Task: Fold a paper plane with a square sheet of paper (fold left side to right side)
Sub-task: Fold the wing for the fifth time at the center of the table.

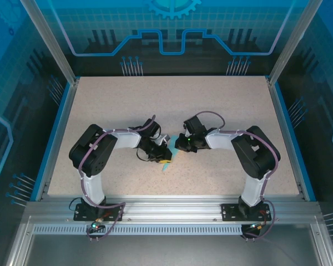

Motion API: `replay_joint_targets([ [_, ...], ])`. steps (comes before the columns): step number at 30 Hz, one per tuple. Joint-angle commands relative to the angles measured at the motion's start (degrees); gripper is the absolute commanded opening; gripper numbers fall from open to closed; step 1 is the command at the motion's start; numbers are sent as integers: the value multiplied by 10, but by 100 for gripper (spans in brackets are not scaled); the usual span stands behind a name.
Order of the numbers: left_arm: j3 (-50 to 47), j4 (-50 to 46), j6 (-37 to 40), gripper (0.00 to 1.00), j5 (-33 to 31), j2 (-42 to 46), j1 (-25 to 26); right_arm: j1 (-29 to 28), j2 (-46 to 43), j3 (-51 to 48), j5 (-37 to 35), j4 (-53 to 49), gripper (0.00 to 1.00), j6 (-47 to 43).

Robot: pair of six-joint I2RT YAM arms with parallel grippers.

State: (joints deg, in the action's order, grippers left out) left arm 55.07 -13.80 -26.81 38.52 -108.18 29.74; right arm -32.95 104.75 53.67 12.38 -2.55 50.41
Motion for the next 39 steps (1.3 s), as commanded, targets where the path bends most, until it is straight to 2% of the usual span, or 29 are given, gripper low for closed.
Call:
replay_joint_targets([
  [1, -33, -9, 9, 16, -33, -20, 7, 1, -28, -29, -3, -2, 9, -21],
  [9, -55, 7, 10, 0, -40, -23, 9, -22, -87, -76, -2, 40, 5, -23],
  [19, -54, 5, 10, 0, -42, -21, 9, -56, -82, -103, 9, 83, 3, -9],
  [39, -48, -4, 14, 0, -48, -20, 11, -68, -91, -85, 7, 81, 4, -27],
])
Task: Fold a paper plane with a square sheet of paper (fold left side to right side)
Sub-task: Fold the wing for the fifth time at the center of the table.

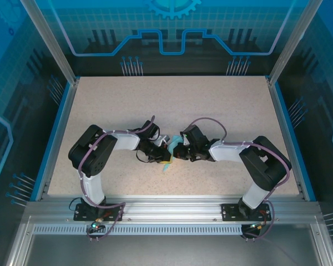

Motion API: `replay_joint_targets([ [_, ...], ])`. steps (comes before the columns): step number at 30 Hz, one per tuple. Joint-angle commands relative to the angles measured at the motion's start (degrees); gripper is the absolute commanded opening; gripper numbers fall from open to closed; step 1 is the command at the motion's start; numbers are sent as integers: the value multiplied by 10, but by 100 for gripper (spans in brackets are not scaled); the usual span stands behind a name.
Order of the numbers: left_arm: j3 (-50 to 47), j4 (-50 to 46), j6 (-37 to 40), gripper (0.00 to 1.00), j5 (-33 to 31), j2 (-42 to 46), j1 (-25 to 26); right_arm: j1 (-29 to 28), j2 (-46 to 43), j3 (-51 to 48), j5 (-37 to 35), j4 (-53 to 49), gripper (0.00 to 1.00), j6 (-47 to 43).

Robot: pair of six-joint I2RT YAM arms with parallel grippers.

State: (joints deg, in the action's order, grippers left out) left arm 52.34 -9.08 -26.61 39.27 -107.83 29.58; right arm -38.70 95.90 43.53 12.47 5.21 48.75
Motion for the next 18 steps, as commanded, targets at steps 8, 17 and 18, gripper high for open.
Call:
replay_joint_targets([
  [8, -17, -56, 14, 0, -55, -23, 13, -12, 30, 40, -6, -16, 4, -17],
  [17, -17, -59, 14, 0, -56, -23, 14, -11, 50, 45, -24, -45, 4, -32],
  [18, -18, -59, 15, 0, -56, -23, 14, -10, 53, 45, -25, -45, 4, -34],
])
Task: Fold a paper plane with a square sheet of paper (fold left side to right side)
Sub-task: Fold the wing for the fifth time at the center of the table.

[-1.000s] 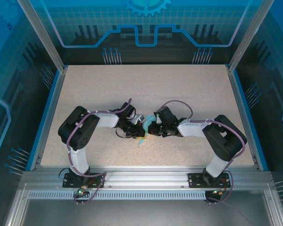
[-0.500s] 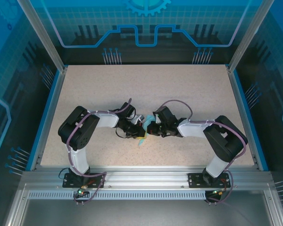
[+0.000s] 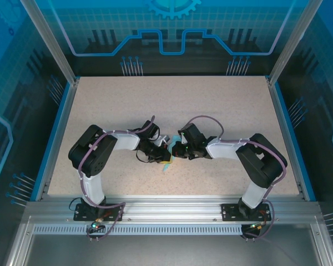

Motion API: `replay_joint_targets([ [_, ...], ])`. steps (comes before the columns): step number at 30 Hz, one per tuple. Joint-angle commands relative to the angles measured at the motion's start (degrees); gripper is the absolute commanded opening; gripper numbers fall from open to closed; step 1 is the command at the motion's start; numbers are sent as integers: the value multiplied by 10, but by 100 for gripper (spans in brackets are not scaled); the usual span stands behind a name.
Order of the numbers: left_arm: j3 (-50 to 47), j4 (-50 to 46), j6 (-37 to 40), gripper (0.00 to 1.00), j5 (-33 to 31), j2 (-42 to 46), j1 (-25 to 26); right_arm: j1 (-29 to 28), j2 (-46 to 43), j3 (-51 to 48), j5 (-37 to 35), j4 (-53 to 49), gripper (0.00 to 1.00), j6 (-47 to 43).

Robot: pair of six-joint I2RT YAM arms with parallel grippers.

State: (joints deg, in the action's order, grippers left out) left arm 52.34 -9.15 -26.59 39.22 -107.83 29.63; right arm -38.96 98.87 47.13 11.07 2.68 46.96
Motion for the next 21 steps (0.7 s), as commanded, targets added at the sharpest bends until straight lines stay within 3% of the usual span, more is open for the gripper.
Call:
replay_joint_targets([
  [1, -17, -58, 15, 0, -55, -23, 14, -7, 25, 8, -12, -21, 4, -17],
  [21, -24, -61, 16, 0, -56, -22, 13, 27, 49, -5, -16, -22, 5, -36],
])
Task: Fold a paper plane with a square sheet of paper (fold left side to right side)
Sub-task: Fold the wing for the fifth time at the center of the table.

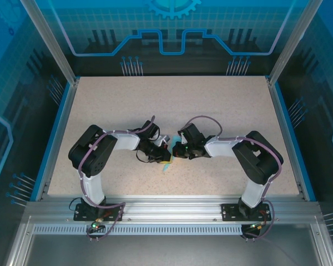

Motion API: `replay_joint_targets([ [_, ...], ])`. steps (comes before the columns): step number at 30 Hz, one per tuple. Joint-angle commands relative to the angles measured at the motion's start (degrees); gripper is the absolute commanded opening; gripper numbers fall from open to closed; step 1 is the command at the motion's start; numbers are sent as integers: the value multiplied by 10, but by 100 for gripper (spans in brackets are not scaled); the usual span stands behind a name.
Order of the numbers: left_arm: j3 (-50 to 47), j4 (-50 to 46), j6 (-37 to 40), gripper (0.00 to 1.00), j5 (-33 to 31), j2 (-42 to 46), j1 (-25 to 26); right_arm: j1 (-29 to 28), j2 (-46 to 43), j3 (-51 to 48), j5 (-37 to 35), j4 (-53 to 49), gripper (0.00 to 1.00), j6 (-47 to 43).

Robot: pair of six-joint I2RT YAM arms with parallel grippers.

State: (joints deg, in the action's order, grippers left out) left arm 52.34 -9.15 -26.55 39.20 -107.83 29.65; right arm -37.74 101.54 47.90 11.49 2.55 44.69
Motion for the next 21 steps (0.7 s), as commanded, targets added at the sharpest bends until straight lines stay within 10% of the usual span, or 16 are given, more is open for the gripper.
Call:
replay_joint_targets([
  [1, -24, -61, 17, 0, -56, -22, 13, 18, 22, -14, -19, -19, 5, -15],
  [21, -29, -62, 18, 0, -56, -22, 13, 97, 24, 8, -2, -34, 5, -59],
])
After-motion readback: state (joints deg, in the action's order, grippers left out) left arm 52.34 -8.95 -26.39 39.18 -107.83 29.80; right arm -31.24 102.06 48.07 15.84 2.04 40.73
